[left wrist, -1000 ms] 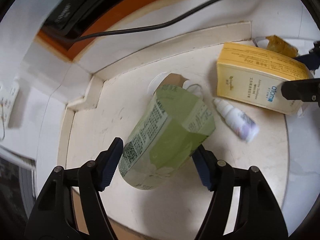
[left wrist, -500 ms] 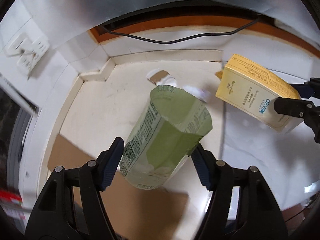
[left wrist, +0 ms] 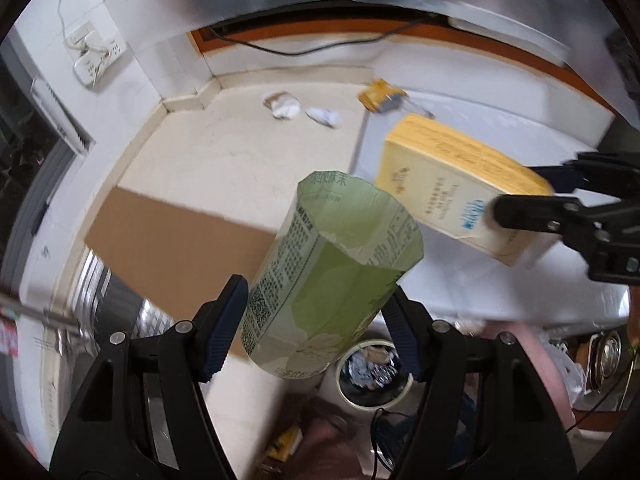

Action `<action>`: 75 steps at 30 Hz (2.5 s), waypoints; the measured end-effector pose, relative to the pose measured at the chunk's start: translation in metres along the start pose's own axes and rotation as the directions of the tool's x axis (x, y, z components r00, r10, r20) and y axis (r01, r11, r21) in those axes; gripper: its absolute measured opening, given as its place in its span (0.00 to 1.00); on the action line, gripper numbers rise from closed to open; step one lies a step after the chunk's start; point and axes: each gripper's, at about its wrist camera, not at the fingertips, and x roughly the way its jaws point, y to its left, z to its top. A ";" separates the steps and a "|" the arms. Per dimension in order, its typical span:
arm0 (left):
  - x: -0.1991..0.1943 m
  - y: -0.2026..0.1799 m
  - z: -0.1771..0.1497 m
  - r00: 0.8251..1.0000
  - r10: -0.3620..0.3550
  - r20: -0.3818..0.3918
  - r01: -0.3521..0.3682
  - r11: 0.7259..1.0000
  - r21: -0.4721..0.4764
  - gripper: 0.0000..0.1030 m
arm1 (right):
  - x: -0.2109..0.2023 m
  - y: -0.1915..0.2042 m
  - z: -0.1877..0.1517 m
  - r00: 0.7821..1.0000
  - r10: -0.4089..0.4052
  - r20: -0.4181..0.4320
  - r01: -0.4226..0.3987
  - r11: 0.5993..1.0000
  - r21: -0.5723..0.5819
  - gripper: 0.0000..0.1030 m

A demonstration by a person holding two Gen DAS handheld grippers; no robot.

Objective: Collect trash
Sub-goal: 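Carry the yellow box and green cup down to the floor bin, then open both grippers over the bin to drop the box and cup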

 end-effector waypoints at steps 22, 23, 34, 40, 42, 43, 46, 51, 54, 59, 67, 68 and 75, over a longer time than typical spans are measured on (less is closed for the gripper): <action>0.102 -0.081 -0.294 0.973 -0.109 -0.201 0.065 0.974 -0.217 0.63 | 0.148 0.053 -0.292 0.955 -0.054 -0.292 0.004 0.986 -0.168 0.44; 0.114 -0.083 -0.304 0.970 -0.117 -0.215 0.066 0.971 -0.230 0.63 | 0.156 0.050 -0.301 0.952 -0.055 -0.300 0.008 0.988 -0.157 0.44; 0.244 -0.084 -0.361 0.910 -0.255 -0.327 0.123 0.919 -0.374 0.63 | 0.283 -0.013 -0.352 0.934 -0.032 -0.355 0.057 0.997 0.060 0.44; 0.303 -0.078 -0.377 0.867 -0.312 -0.387 0.140 0.900 -0.412 0.63 | 0.351 -0.035 -0.373 0.884 -0.036 -0.466 0.087 0.992 0.090 0.44; 0.318 -0.077 -0.384 0.856 -0.327 -0.401 0.139 0.892 -0.430 0.63 | 0.364 -0.036 -0.373 0.878 -0.044 -0.477 0.092 0.993 0.077 0.45; 0.325 -0.074 -0.386 0.849 -0.332 -0.410 0.136 0.889 -0.438 0.63 | 0.370 -0.036 -0.372 0.878 -0.052 -0.476 0.095 0.993 0.067 0.45; 0.342 -0.065 -0.390 0.835 -0.356 -0.419 0.132 0.869 -0.477 0.64 | 0.387 -0.036 -0.369 0.869 -0.065 -0.491 0.106 0.993 0.056 0.45; 0.350 -0.058 -0.386 0.844 -0.348 -0.409 0.119 0.864 -0.488 0.64 | 0.406 -0.038 -0.371 0.848 -0.037 -0.529 0.102 0.990 0.094 0.46; 0.353 -0.058 -0.384 0.843 -0.350 -0.409 0.117 0.861 -0.495 0.66 | 0.412 -0.035 -0.371 0.851 -0.041 -0.523 0.100 0.991 0.085 0.52; 0.358 -0.062 -0.378 0.848 -0.336 -0.411 0.125 0.878 -0.462 0.85 | 0.415 -0.028 -0.369 0.863 -0.053 -0.502 0.098 0.993 0.065 0.65; 0.356 -0.062 -0.377 0.857 -0.315 -0.408 0.116 0.889 -0.443 0.85 | 0.414 -0.031 -0.369 0.865 -0.067 -0.496 0.112 0.992 0.060 0.65; 0.356 -0.061 -0.378 0.858 -0.312 -0.409 0.111 0.888 -0.446 0.85 | 0.414 -0.032 -0.369 0.867 -0.070 -0.494 0.115 0.992 0.061 0.65; 0.357 -0.052 -0.380 0.866 -0.297 -0.403 0.078 0.875 -0.477 0.85 | 0.413 -0.041 -0.369 0.864 -0.110 -0.491 0.159 0.985 0.060 0.65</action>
